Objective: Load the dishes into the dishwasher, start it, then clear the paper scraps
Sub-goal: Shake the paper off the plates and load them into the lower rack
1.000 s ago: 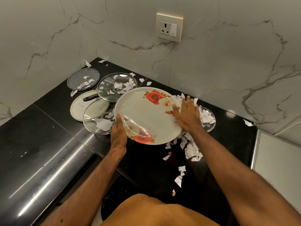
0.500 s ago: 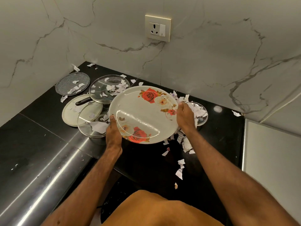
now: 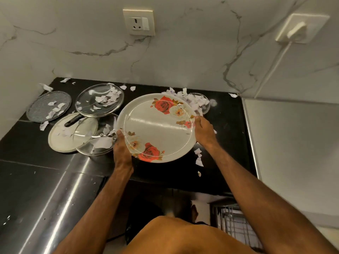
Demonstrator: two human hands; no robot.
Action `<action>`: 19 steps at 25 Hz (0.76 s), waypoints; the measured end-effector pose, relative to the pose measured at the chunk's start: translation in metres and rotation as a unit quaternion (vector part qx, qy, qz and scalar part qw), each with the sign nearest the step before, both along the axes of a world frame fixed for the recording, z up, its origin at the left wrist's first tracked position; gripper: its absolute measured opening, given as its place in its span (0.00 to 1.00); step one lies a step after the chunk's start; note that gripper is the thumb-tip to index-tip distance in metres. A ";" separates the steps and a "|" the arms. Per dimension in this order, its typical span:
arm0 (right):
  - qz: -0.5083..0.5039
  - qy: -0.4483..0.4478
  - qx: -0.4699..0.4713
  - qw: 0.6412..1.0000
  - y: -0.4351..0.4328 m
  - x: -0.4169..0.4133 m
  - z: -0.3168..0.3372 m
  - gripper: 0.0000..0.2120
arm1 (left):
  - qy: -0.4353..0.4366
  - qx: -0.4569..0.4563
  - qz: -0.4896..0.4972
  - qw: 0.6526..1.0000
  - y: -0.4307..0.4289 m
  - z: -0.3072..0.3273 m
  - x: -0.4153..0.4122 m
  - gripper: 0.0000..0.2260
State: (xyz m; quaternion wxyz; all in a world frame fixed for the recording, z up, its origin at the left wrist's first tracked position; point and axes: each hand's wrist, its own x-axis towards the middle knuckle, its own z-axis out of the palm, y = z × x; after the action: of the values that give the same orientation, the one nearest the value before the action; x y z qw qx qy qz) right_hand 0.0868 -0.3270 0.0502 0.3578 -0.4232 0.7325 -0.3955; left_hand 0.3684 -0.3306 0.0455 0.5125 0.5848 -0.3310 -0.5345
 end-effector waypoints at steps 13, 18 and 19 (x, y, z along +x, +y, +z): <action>-0.303 0.054 0.007 0.952 0.235 -0.080 -0.024 0.18 | -0.002 0.043 -0.297 0.954 0.077 -0.007 -0.131 0.22; -0.386 -0.003 0.032 0.922 0.333 -0.117 -0.034 0.15 | -0.036 0.011 -0.443 0.896 0.109 -0.008 -0.193 0.21; -0.401 -0.020 0.033 0.915 0.353 -0.124 -0.036 0.14 | -0.041 -0.001 -0.469 0.882 0.118 -0.004 -0.205 0.21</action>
State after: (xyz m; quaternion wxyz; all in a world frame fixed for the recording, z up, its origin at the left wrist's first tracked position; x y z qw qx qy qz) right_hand -0.0370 0.0261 0.0146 0.1970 -0.0736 0.8463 -0.4895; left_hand 0.1634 -0.2129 0.0415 0.1889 0.3820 -0.5879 -0.6876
